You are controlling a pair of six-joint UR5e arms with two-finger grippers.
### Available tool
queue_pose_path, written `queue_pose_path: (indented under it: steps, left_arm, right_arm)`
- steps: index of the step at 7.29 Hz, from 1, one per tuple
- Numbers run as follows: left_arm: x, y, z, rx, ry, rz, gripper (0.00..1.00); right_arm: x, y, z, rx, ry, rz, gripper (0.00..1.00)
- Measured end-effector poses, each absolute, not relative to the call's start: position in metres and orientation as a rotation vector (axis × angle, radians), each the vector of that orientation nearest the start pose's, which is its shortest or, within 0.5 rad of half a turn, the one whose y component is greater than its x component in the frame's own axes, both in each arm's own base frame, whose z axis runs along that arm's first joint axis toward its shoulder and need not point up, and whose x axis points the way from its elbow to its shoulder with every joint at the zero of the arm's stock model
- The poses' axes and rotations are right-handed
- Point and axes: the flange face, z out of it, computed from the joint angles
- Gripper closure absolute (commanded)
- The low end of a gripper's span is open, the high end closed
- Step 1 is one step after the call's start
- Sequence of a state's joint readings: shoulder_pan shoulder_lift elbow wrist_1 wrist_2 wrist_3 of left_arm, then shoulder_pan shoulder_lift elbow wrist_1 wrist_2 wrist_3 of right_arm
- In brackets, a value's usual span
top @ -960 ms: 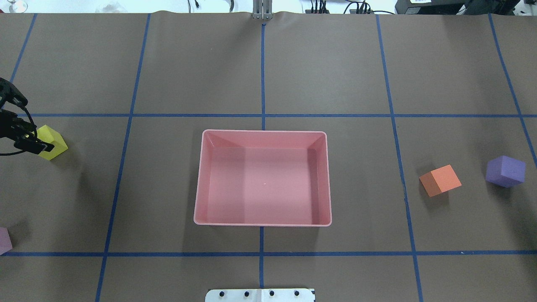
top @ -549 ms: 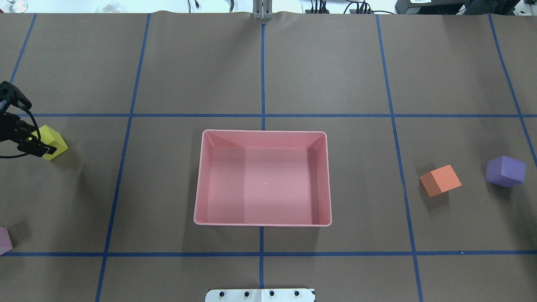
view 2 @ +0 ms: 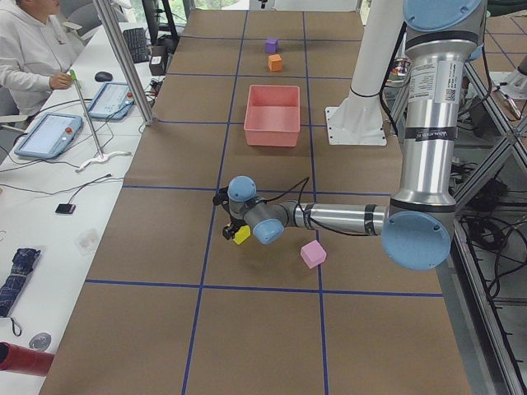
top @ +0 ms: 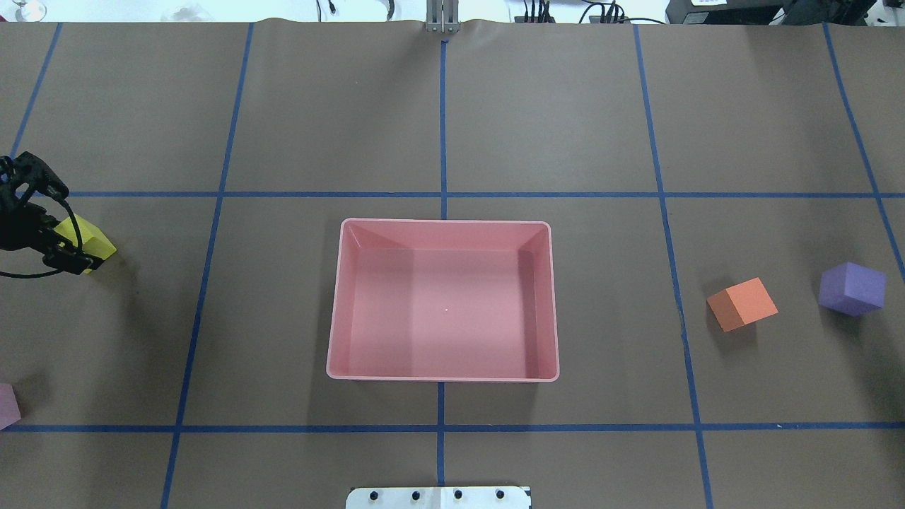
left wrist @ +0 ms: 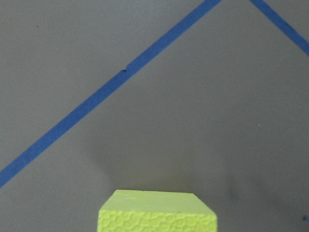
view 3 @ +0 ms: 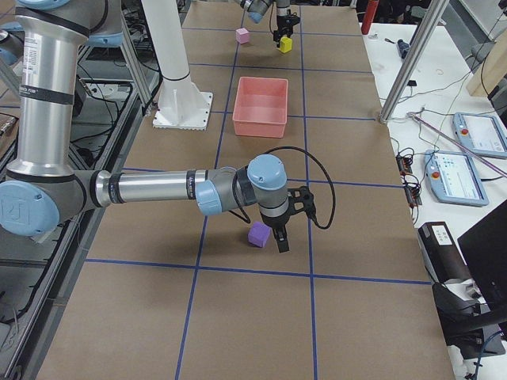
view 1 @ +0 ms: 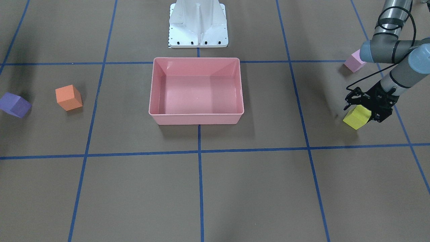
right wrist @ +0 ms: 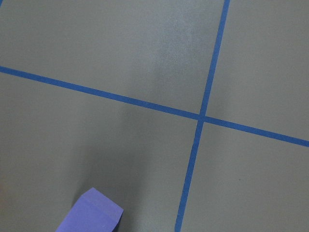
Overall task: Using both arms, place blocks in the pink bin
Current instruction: 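Close the left gripper on the yellow cube, then lift the yellow cube and carry it over the pink bin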
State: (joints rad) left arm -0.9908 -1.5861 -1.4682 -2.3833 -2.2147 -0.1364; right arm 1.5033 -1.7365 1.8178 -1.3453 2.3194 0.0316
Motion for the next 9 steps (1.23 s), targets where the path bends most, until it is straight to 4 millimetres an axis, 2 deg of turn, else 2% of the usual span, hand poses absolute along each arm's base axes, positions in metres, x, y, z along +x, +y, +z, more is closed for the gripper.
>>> queue_pose_path:
  steps: [1, 2, 3, 4, 5, 6, 7, 8, 9]
  left_arm:
    - [0.226, -0.479, 0.613, 0.452, 0.835, 0.645, 1.00]
    - [0.226, -0.479, 0.604, 0.466, 0.841, 0.648, 1.00]
    - [0.224, -0.480, 0.585, 0.482, 0.856, 0.650, 1.00]
    - [0.224, -0.482, 0.555, 0.478, 0.866, 0.646, 1.00]
    - [0.227, -0.486, 0.509, 0.455, 0.874, 0.614, 1.00]
    - [0.232, -0.490, 0.454, 0.432, 0.895, 0.548, 1.00]
    - [0.247, -0.492, 0.402, 0.410, 0.933, 0.473, 1.00]
    - [0.275, -0.489, 0.359, 0.382, 0.978, 0.407, 1.00]
    - [0.318, -0.479, 0.315, 0.351, 1.018, 0.340, 1.00]
  right_arm:
    - [0.036, -0.441, 0.590, 0.255, -0.756, -0.149, 0.00]
    - [0.036, -0.441, 0.590, 0.255, -0.756, -0.150, 0.00]
    - [0.036, -0.441, 0.589, 0.258, -0.756, -0.152, 0.00]
    - [0.036, -0.442, 0.588, 0.261, -0.756, -0.155, 0.00]
    - [0.036, -0.443, 0.586, 0.268, -0.756, -0.159, 0.00]
    - [0.035, -0.443, 0.585, 0.281, -0.757, -0.165, 0.00]
    - [0.035, -0.444, 0.583, 0.290, -0.759, -0.168, 0.00]
    - [0.034, -0.444, 0.582, 0.293, -0.762, -0.167, 0.00]
    - [0.034, -0.445, 0.581, 0.293, -0.767, -0.167, 0.00]
